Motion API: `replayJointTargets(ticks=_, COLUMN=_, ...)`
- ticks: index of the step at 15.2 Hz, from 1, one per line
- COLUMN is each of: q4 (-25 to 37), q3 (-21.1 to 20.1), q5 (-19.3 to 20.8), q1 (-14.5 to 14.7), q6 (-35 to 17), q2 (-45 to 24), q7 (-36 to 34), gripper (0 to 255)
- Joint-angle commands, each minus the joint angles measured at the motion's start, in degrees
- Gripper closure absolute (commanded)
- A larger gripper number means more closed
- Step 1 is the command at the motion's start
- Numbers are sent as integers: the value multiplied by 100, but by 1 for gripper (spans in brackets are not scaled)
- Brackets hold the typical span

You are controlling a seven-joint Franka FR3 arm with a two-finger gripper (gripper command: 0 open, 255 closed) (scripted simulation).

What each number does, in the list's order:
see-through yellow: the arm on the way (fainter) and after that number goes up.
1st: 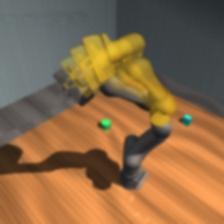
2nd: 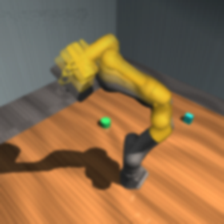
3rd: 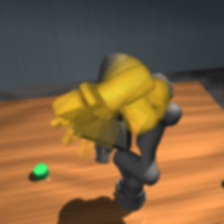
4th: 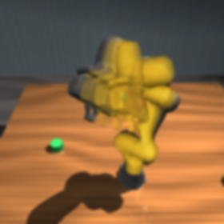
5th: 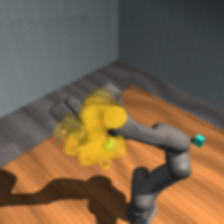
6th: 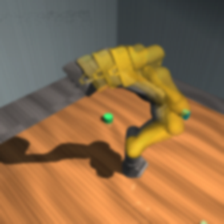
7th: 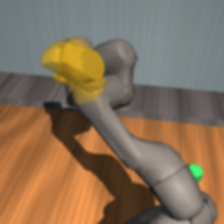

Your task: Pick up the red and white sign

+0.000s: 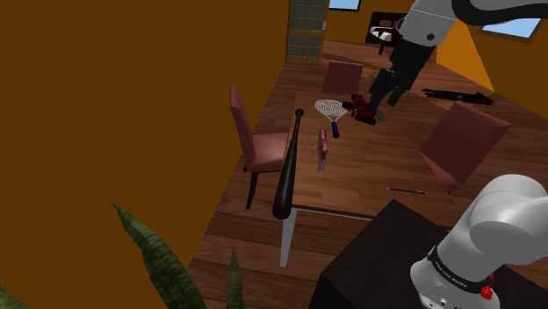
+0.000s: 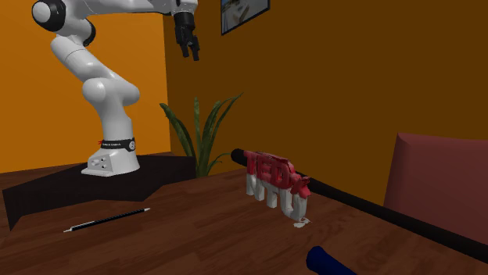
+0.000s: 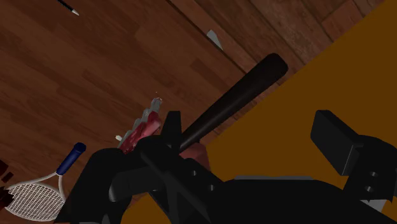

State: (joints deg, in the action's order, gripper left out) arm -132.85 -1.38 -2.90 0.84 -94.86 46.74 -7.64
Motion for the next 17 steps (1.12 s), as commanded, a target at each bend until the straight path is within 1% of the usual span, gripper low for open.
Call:
replayJointTargets(ticks=1, q4=0, q3=0, q5=0, q1=0, q6=0, q2=0, q7=0, gripper=0)
replayJointTargets(ticks=9, q4=86, q3=30, q5=94, q1=-358, q6=-1194, q2=-1412, q7=-461, gripper=0)
replayJointTargets(ticks=17, q4=573, q3=129, q5=202, q1=-675, q6=-2129, q2=-2970, q7=-934, gripper=0)
